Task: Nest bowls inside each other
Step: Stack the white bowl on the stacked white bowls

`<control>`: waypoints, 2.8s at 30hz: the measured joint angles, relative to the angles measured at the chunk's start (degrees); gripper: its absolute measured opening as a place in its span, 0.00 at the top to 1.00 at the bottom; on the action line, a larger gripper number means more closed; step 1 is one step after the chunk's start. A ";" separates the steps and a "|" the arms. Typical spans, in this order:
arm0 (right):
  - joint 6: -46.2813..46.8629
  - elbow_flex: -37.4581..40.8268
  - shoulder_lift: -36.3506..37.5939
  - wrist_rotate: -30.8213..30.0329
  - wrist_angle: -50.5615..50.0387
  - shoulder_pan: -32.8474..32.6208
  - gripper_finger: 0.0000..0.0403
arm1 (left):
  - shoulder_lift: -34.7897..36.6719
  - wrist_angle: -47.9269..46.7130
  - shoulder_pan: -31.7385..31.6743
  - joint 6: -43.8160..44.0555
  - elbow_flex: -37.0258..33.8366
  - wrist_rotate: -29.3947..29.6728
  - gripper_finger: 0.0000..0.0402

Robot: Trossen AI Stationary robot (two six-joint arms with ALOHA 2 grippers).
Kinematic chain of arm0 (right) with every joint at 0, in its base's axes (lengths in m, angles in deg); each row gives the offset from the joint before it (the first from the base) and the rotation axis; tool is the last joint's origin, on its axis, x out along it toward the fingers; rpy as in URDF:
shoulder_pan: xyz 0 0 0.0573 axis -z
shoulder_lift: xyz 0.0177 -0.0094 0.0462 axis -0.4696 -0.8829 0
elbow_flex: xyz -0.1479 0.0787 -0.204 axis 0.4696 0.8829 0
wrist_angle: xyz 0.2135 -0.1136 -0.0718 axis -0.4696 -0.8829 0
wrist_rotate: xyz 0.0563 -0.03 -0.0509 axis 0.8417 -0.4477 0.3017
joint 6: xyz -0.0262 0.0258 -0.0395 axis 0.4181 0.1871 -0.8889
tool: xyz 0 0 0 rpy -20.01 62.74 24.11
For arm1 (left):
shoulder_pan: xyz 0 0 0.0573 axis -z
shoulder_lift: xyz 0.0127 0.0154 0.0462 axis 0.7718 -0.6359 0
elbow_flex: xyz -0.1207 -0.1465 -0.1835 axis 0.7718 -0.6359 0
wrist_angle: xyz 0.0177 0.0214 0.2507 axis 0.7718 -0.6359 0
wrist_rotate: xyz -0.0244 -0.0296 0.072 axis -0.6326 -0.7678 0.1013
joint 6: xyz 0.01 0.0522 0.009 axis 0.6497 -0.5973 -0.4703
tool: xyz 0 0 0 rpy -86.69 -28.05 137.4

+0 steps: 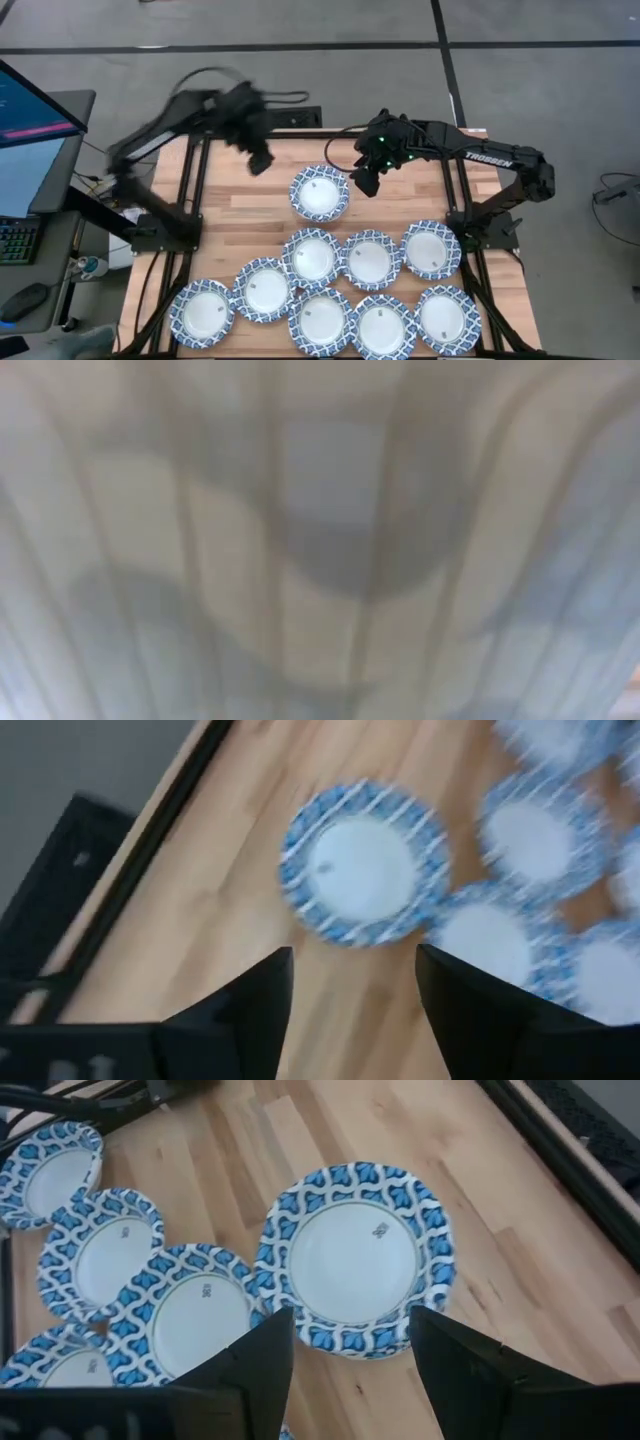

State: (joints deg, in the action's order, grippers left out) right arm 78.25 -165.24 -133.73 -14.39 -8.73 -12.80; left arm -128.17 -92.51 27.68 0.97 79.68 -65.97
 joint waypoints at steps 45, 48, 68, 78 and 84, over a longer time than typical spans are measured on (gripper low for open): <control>7.67 0.02 0.00 0.81 -1.12 1.65 0.45 | 29.56 53.64 43.45 57.63 -80.24 -2.71 0.59; 7.67 0.02 0.00 0.79 -1.11 1.65 0.45 | 29.34 53.78 43.18 54.90 -80.00 -1.61 0.59; 7.10 0.02 0.00 0.75 -1.28 1.15 0.45 | 19.98 58.46 40.96 59.27 -79.91 -7.39 0.47; 7.12 0.02 0.00 0.80 -1.65 -0.21 0.45 | 12.62 59.05 40.98 56.41 -79.87 -8.56 0.46; 7.10 0.02 0.00 0.78 -1.70 0.03 0.45 | 12.46 58.67 40.91 53.90 -78.97 -8.89 0.62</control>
State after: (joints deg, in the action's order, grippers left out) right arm 85.36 -165.21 -133.73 -13.61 -10.44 -12.76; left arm -115.72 -33.84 68.59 54.87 0.71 -74.86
